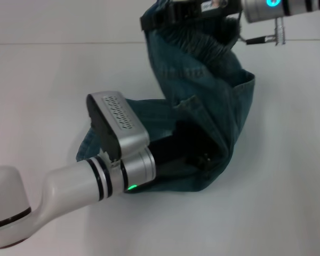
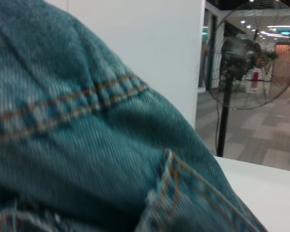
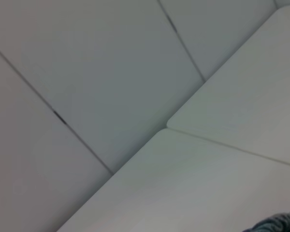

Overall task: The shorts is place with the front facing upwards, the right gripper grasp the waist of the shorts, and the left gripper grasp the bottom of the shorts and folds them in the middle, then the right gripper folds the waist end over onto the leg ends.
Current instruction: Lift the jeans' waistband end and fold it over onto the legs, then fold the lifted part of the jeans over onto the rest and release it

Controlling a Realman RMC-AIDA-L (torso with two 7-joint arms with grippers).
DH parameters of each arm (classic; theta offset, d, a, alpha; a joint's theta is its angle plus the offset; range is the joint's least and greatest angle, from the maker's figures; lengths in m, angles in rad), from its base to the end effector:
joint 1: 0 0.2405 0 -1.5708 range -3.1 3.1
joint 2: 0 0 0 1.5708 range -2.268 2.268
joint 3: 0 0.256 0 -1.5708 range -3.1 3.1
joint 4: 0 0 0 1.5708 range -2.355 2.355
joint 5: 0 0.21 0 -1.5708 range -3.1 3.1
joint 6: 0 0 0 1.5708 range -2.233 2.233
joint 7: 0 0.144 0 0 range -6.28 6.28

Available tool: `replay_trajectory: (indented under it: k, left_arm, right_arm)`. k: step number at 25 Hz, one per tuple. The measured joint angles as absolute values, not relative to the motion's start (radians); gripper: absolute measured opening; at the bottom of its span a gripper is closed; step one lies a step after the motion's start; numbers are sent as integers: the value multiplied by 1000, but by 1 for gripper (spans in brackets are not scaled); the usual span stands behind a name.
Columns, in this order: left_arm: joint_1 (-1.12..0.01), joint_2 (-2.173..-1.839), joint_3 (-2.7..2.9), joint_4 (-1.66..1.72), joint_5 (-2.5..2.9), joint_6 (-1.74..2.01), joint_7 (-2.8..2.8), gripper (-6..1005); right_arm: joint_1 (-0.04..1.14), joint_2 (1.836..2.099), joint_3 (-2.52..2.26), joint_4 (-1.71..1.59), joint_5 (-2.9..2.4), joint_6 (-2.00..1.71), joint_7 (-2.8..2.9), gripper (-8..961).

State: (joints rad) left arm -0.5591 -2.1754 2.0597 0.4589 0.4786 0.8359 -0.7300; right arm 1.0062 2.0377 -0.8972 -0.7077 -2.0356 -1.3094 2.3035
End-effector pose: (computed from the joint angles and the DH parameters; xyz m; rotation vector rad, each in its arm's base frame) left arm -0.1789 0.3146 -0.1584 -2.6004 -0.3747 -0.7729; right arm 0.0847 0.4442 -0.0012 -2.6981 1.1489 0.6071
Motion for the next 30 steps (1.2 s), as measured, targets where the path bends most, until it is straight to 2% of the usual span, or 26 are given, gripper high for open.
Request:
replay_trajectory:
  k: [5, 7, 18, 30]
  left_arm:
    - [-525, -2175, 1985, 448, 479, 834, -728, 33]
    - [-513, -2175, 1962, 446, 479, 833, -728, 34]
    - [-482, -2175, 1866, 439, 488, 825, -720, 40]
    - [-411, -2175, 1634, 438, 491, 825, -625, 47]
  right_arm:
    - [988, 2063, -918, -716, -2033, -1315, 2291, 71]
    - [976, 2064, -917, -717, -2032, -1315, 2285, 71]
    - [885, 2058, -908, -800, -1970, -1363, 2280, 65]
    - [846, 2051, -906, -805, -1949, -1397, 2271, 64]
